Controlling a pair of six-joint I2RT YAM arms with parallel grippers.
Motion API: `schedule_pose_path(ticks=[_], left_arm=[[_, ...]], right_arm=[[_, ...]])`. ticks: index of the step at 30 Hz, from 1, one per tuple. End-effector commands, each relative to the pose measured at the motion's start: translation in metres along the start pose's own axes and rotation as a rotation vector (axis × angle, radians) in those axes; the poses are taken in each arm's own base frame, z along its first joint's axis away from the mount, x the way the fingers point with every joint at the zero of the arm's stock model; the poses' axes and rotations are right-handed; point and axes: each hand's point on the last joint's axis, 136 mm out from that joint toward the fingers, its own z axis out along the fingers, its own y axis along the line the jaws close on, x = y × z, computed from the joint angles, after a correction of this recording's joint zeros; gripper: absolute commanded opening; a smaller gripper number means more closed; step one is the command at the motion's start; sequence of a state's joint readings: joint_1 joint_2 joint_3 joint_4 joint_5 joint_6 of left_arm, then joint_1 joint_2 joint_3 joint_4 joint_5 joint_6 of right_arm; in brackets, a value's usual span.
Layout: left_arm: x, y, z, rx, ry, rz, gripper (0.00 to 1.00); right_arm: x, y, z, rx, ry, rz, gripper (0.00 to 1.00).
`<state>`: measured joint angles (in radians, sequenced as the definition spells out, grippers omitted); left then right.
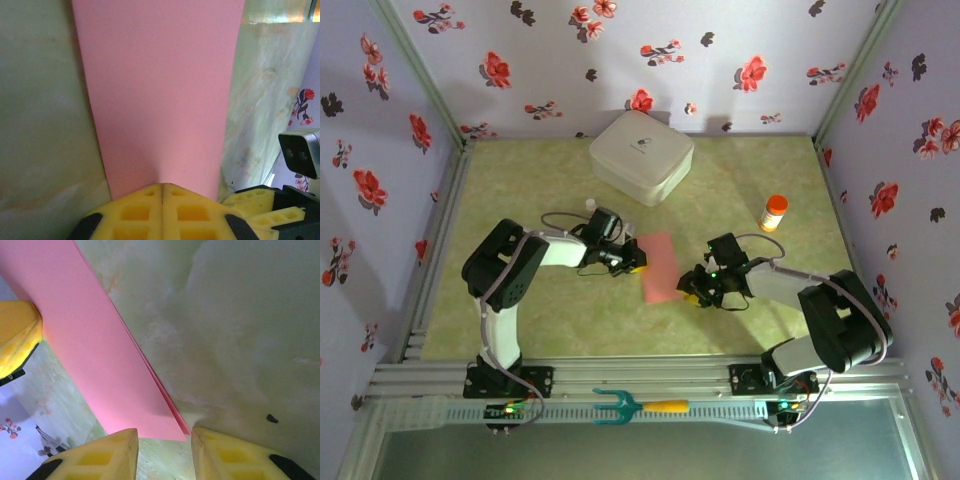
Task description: Fold a paper plane with a square sheet of paper (pick it up from the middle)
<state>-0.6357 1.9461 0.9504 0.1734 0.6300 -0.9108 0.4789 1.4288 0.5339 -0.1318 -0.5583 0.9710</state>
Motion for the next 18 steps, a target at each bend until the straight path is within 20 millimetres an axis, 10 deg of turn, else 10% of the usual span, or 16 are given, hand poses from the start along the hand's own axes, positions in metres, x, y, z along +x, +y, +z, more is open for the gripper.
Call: schedule_pose_path(ticks=[1,18], left_arm=[[0.005,0.023,0.008,-0.057,0.018,-0.037,0.05],[0.006,0.022,0.008,-0.054,0.022,-0.027,0.05]], right_arm=[[-0.005,0.017,0.001,-0.054,-0.021,-0.037,0.34],[-0.021,0.048,-0.002,-0.130,-0.021,-0.157,0.44]])
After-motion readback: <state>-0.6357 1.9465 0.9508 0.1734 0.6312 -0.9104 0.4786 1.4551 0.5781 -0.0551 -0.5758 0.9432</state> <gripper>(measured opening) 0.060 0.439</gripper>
